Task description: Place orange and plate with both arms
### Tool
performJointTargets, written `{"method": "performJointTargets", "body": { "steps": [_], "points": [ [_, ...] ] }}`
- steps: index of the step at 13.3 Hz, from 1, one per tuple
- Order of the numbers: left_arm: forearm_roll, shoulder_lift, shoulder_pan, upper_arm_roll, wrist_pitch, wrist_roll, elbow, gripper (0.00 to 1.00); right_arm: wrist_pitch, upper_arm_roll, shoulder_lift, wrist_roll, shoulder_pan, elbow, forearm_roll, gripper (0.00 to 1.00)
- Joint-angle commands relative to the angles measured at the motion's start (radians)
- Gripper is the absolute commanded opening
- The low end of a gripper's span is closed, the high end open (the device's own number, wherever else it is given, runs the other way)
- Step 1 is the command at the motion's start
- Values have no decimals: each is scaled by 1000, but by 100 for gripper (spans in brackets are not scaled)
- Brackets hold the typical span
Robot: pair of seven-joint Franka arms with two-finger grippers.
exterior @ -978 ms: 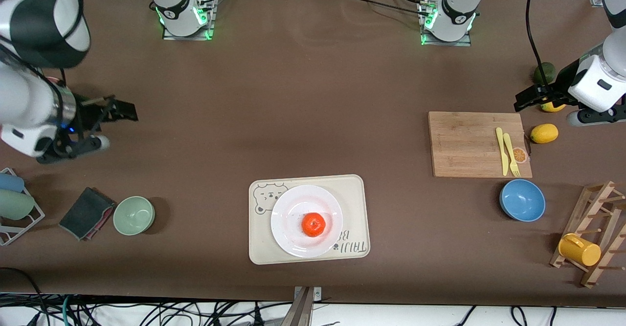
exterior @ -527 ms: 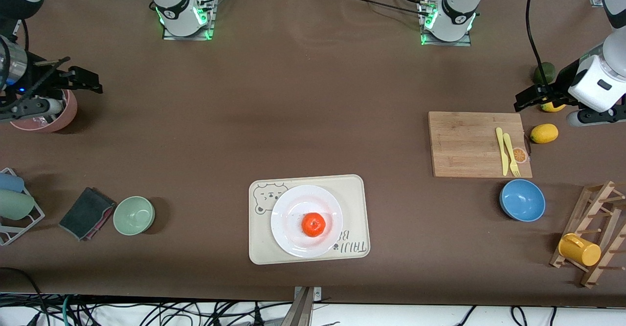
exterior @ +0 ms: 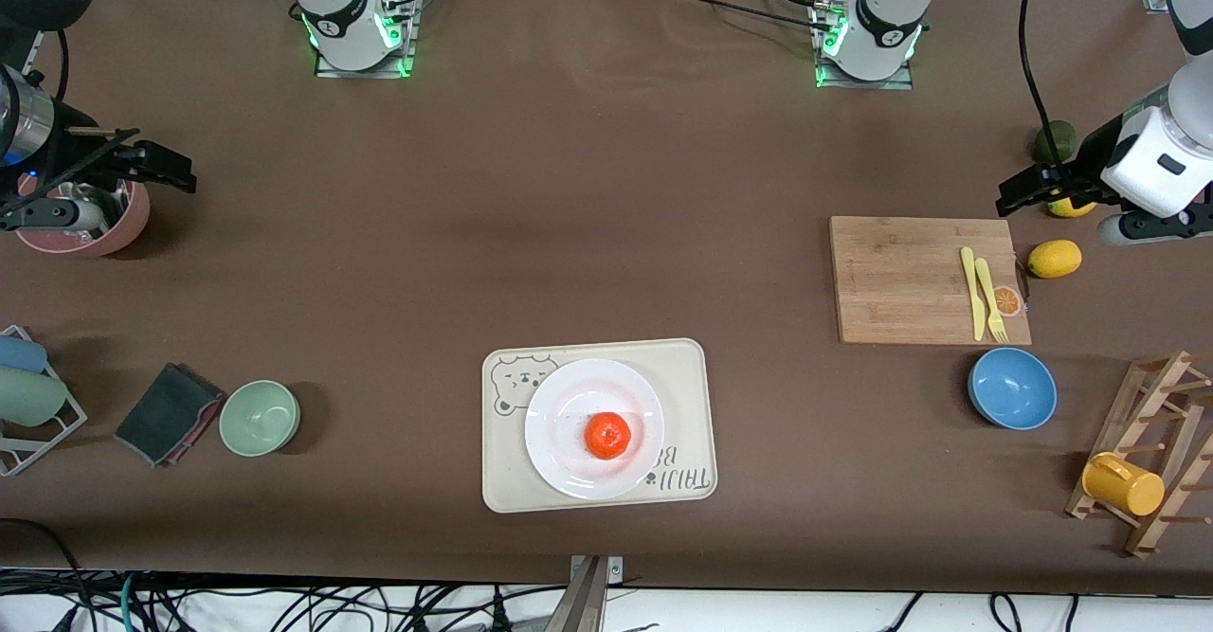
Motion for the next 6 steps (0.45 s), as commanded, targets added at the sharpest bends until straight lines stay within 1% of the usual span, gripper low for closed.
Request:
{"method": "performJointTargets", "body": {
  "steps": [1, 6],
  "points": [
    [-7, 7, 9, -5, -12, 1, 22, 100, 25, 19, -31, 16, -14, -30, 3, 100],
    [-7, 7, 9, -5, -10, -2, 21, 100, 26, 19, -29, 28, -13, -24, 5, 100]
  ]
}}
